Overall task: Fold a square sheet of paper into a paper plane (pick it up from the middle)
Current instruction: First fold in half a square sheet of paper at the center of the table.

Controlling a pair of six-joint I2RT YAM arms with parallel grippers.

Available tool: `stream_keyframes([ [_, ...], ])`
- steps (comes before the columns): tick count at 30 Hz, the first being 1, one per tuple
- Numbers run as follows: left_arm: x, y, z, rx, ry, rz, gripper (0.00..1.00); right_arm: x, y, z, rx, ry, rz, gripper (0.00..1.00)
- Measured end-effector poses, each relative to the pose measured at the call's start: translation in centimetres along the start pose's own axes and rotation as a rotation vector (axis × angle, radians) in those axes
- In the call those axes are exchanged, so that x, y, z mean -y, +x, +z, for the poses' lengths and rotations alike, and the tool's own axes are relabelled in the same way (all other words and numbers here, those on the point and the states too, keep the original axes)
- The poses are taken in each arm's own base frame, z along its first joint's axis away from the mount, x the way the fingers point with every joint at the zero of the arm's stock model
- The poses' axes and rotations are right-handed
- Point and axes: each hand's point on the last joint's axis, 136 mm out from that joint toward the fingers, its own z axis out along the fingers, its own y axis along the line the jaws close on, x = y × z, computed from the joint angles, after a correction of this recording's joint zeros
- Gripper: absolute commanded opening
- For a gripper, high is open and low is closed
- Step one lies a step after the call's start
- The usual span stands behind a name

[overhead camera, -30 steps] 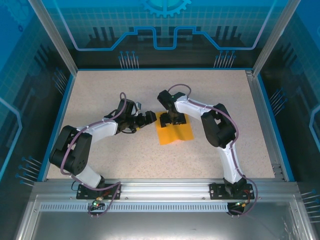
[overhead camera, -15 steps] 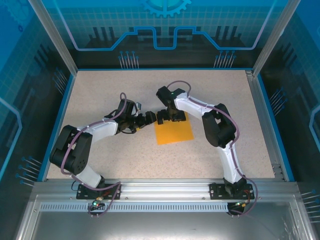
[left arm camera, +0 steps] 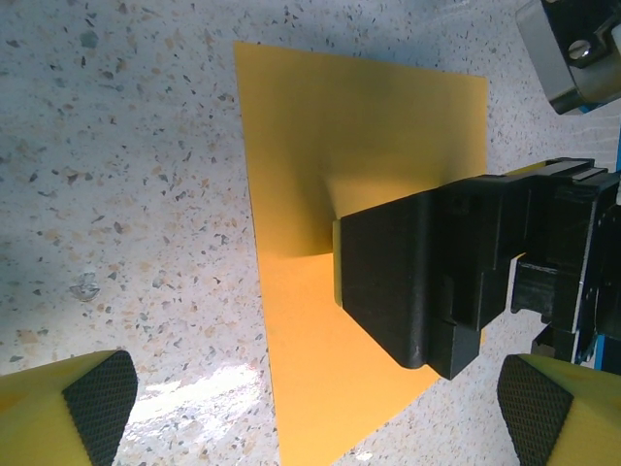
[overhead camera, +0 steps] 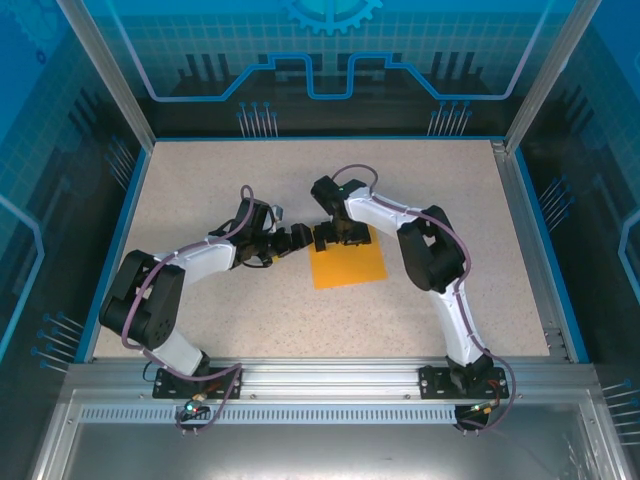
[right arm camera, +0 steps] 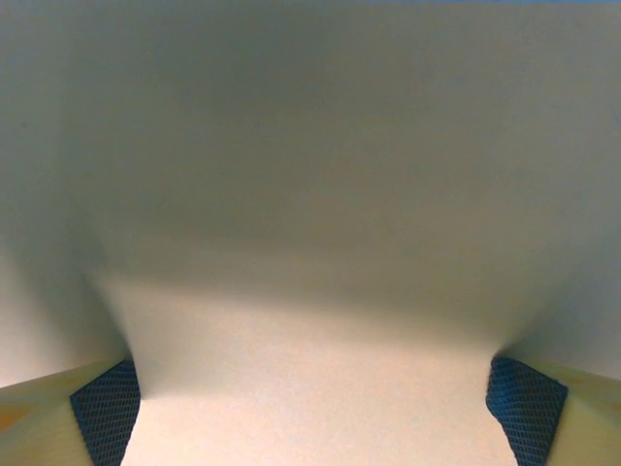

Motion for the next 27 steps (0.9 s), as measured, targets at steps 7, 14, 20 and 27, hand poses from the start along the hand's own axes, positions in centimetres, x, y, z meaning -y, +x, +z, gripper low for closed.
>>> stream_keyframes([
  [7,0.0,0.0,0.0,0.000,0.000,0.000,0.99,0.0,0.0,0.0,0.014,0.004,0.004,0.86],
  [14,0.0,0.0,0.0,-0.002,-0.001,-0.001,0.99,-0.2,0.0,-0.3,0.019,-0.007,0.008,0.63],
  [20,-0.2,0.3,-0.1,-0.010,-0.010,-0.003,0.99,-0.1,0.6,-0.7,0.005,-0.031,0.026,0.39],
  [27,-0.5,-0.4,-0.5,0.005,-0.005,-0.024,0.99,-0.6,1.2,-3.5,0.035,-0.143,0.050,0.32],
])
